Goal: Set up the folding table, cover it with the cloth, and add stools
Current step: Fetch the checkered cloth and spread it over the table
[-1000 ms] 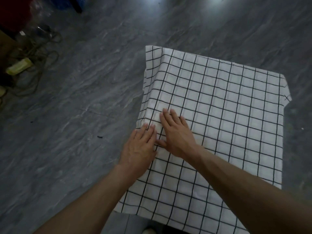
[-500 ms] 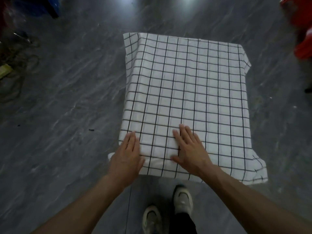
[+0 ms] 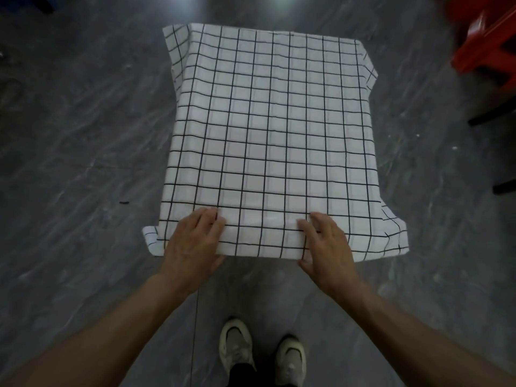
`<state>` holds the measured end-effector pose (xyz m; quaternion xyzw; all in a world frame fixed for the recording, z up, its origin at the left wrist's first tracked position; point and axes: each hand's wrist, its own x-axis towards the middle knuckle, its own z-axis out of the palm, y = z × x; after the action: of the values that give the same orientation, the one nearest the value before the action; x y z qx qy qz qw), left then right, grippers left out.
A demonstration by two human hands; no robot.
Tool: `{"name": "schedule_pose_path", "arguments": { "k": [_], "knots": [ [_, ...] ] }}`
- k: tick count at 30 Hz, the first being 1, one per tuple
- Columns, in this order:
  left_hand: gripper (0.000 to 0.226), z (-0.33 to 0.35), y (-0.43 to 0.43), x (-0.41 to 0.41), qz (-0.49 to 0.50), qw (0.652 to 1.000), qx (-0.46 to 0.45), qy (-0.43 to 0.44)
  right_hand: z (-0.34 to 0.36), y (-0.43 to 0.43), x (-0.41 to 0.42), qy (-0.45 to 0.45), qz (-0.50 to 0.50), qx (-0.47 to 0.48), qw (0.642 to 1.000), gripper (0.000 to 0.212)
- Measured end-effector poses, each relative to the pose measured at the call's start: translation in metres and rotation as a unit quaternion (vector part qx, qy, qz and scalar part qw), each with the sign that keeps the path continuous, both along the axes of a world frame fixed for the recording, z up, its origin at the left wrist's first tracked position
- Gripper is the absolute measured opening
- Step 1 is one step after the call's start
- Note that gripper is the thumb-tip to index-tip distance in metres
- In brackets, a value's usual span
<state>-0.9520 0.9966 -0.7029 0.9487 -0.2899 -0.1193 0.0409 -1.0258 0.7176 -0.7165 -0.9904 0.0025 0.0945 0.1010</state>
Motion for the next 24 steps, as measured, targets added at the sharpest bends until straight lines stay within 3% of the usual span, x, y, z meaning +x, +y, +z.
{"name": "schedule_pose_path", "arguments": {
  "k": [7,11,15,24],
  "knots": [
    [0.097,-0.022,-0.035,-0.011,0.000,0.998,0.049,-0.034,-0.022,-0.030,-0.016,-0.035,0.008,-0.068,0.997,0.093],
    [0.080,-0.027,-0.033,-0.013,-0.019,0.997,0.035,-0.061,-0.029,-0.038,-0.018,-0.082,0.010,-0.060,0.995,0.084],
    [0.074,-0.024,-0.030,-0.019,-0.050,0.995,0.003,-0.089,-0.024,-0.052,-0.026,-0.127,-0.009,-0.030,0.991,0.050],
    [0.038,-0.012,-0.031,-0.023,-0.042,0.996,0.004,-0.078,-0.001,-0.097,-0.053,-0.091,-0.031,0.007,0.995,0.025]
  ]
}}
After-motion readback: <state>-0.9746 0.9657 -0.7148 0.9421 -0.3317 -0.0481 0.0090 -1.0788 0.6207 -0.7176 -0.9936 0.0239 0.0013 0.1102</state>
